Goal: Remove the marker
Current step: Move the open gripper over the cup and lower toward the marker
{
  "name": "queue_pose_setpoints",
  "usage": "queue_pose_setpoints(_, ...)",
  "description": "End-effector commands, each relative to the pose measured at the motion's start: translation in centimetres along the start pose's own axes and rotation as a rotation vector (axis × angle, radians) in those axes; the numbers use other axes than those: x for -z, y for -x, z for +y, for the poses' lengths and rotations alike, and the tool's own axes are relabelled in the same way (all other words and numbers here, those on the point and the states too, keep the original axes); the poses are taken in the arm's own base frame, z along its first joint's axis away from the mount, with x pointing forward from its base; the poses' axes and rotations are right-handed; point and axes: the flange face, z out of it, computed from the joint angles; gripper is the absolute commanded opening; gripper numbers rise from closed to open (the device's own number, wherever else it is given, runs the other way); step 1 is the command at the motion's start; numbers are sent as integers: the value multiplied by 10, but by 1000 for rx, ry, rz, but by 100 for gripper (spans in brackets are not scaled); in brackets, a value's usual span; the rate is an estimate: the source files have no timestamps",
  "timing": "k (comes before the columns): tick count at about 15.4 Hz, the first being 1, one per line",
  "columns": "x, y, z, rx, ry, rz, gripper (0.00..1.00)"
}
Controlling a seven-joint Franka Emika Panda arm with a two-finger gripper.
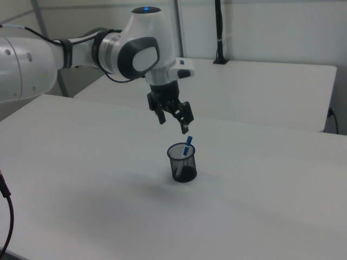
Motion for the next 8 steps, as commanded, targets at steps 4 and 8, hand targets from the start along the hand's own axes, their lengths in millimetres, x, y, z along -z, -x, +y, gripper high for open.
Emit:
queue_pose_setpoints(4,-28,-18,23,-38,-10,70,96)
queue_pose_setpoints(8,-45,-28,19,-75,-63,111,90)
